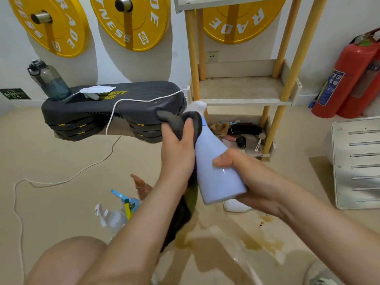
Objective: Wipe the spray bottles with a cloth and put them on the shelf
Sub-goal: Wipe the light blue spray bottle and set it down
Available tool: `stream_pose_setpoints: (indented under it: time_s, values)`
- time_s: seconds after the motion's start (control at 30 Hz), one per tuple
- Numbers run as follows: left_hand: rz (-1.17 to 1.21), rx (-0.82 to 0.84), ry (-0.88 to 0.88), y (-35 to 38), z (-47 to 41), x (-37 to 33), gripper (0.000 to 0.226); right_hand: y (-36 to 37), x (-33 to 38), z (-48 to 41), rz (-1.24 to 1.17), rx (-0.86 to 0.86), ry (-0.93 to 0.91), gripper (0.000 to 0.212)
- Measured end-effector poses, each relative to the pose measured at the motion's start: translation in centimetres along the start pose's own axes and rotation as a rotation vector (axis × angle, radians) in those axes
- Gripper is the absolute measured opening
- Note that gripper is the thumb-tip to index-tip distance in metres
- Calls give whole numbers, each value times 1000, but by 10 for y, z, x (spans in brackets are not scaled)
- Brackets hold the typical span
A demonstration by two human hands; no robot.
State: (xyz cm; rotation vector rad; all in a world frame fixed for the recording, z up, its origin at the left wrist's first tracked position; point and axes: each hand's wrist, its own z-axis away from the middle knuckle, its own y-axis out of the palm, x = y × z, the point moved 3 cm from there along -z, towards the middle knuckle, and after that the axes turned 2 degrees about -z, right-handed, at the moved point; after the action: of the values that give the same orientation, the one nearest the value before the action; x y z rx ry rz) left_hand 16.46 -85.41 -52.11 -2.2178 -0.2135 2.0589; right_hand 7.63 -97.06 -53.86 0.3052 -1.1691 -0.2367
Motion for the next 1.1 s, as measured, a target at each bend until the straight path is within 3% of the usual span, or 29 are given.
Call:
stream_pose_setpoints:
  time_s: [0.17, 0.27, 0.4, 0.47, 0.53, 0.7, 0.87, 0.97, 1.03, 1.1]
  values:
    - [-36, 209, -164, 14, 14, 34, 11, 4, 19, -8, -227, -147, -211, 70]
    - [22, 299, -164, 26, 36, 33, 17, -4, 34, -10, -462, -163, -306, 65]
    - [293, 105, -369, 15, 15, 34, 16, -3, 19, -16, -594, -120, -242, 61]
    - [344, 31, -443, 6, 5, 34, 20, -2, 14, -16, -528, -123, -238, 44]
    - [360, 12, -373, 8, 6, 29, 22, -4, 17, -16, -526, -165, -275, 33]
    - [333, 40, -99, 22, 25, 22, 20, -15, 22, -20, -660, -321, -304, 27]
    - [204, 180, -36, 25, 39, 27, 17, -25, 19, -19, -599, -424, -284, 21]
    - [201, 100, -47, 19, 26, 26, 15, -17, 11, -16, -541, -347, -289, 27]
    - [189, 84, -69, 18, 19, 26, 16, 0, 1, -16, -374, -288, -304, 31]
    - [58, 187, -29, 26, 24, 24, 4, -2, -1, -19, -51, -405, -353, 29]
